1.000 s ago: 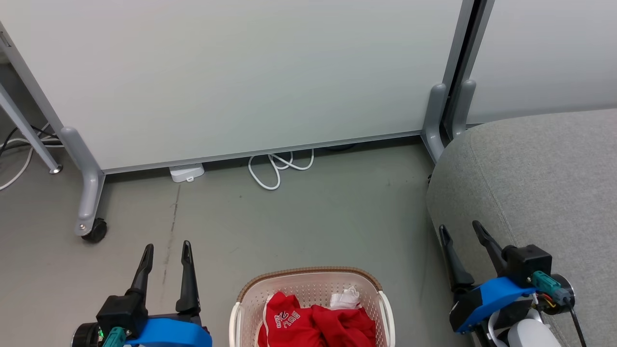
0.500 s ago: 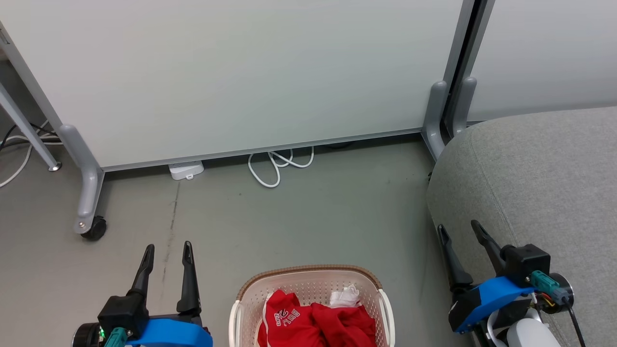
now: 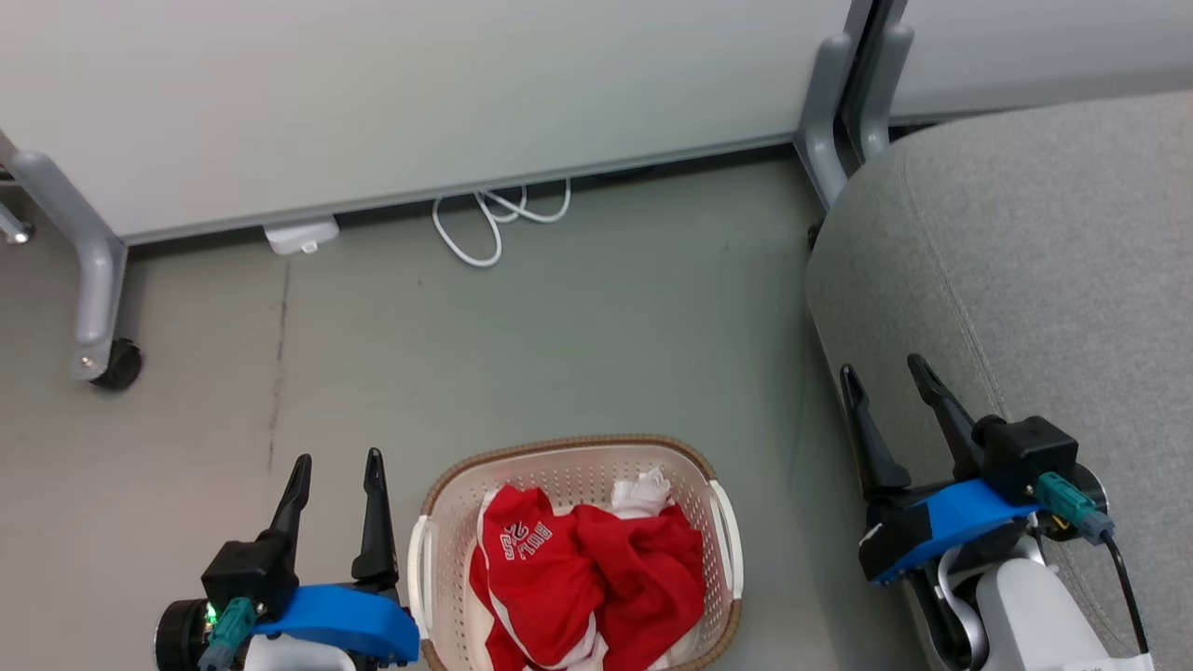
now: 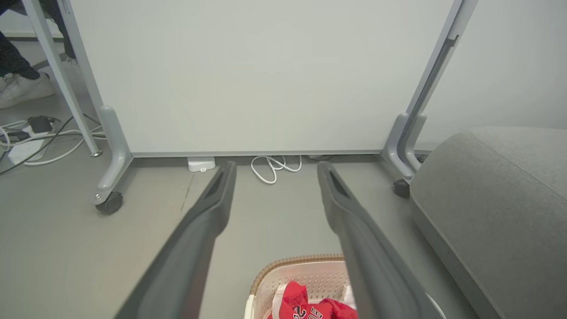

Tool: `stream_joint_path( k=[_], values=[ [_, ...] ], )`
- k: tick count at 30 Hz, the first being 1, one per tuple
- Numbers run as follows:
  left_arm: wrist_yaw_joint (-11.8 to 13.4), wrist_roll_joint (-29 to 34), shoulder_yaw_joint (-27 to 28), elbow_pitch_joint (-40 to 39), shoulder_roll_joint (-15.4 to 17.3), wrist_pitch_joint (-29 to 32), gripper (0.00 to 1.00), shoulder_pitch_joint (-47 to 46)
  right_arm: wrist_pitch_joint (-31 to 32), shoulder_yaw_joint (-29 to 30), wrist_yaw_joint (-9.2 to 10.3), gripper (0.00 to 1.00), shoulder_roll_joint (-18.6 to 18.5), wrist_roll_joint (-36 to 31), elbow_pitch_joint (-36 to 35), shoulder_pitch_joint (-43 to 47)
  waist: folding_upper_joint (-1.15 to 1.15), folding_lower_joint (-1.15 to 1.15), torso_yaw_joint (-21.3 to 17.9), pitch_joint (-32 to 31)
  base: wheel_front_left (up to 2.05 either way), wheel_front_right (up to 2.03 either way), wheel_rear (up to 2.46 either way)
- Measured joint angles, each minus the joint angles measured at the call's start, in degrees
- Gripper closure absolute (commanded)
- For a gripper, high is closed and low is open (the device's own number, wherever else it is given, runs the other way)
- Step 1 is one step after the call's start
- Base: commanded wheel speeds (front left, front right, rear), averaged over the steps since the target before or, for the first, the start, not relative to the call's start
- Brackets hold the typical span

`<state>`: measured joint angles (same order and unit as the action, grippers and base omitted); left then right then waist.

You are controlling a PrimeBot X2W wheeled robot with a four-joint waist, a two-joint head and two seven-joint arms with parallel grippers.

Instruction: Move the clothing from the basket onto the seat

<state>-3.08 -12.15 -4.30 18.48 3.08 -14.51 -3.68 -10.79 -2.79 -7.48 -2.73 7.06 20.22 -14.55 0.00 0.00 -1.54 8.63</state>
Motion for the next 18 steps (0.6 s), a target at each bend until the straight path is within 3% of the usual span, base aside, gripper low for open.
stream_joint_path(
  k=[6,18],
  values=[
    [0.0,-0.4,-0.6,5.57,0.3,3.35,0.0,-4.89,-1.11,-0.77,0.0,0.0,-0.01,0.8,-1.07,-3.17,0.0,0.0,-1.95,7.69,0.0,0.0,0.0],
    [-2.25,2.16,-4.75,20.38,3.88,6.45,0.0,-17.65,-3.42,-4.17,0.0,0.0,-0.07,3.46,-1.15,-9.15,0.0,0.01,-8.39,21.33,0.0,0.0,0.0]
  ],
)
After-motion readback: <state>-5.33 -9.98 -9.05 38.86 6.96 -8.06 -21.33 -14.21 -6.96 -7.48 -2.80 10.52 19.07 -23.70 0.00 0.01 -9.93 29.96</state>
